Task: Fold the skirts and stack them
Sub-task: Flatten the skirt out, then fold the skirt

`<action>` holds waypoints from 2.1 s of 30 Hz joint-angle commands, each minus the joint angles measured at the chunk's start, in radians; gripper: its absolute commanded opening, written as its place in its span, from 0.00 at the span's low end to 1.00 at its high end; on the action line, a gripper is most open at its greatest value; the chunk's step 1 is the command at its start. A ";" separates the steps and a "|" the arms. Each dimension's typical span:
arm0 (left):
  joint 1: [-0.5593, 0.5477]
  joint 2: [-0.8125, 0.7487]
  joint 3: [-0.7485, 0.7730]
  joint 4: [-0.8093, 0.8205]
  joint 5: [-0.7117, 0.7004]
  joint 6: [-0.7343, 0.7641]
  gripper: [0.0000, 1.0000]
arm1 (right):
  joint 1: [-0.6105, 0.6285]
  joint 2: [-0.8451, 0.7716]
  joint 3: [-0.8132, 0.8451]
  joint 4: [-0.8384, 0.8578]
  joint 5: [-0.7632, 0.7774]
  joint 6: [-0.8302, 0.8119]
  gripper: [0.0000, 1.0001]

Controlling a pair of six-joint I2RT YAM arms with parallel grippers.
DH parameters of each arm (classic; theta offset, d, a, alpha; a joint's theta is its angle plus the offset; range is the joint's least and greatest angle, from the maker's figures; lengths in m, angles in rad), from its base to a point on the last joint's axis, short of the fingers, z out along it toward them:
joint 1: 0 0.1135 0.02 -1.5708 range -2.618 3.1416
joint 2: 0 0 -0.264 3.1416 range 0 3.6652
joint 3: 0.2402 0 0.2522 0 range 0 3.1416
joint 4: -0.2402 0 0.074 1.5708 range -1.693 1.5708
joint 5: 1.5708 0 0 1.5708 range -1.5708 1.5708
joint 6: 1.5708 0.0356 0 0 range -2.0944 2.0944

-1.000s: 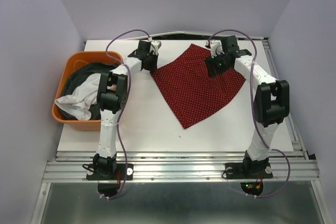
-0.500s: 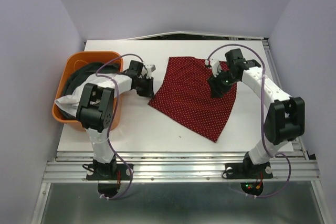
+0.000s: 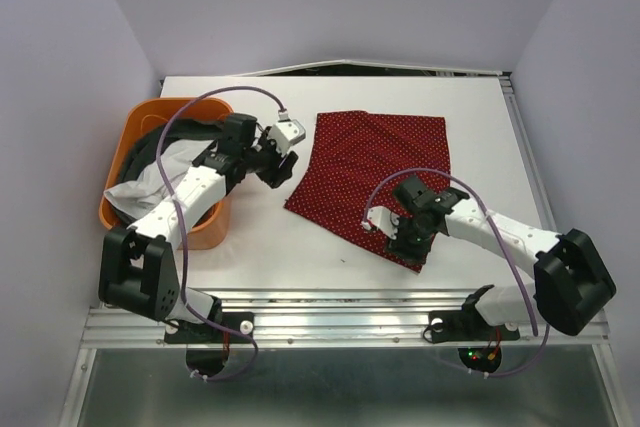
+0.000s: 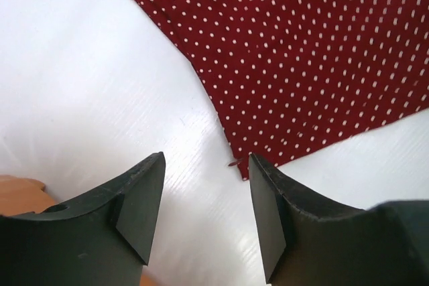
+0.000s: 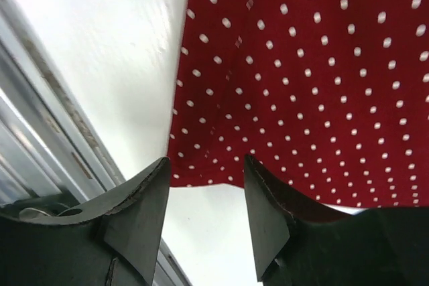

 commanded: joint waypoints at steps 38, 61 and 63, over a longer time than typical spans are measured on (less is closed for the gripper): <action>-0.091 0.153 -0.286 0.074 0.085 1.296 0.58 | 0.188 0.116 -0.040 -0.036 0.135 0.090 0.45; -0.058 -0.090 -0.300 -0.130 0.093 1.150 0.00 | 0.188 0.013 0.143 -0.220 -0.030 0.055 0.01; -0.050 -0.161 -0.309 -0.169 0.099 1.132 0.00 | 0.188 0.009 0.188 -0.289 -0.108 0.044 0.01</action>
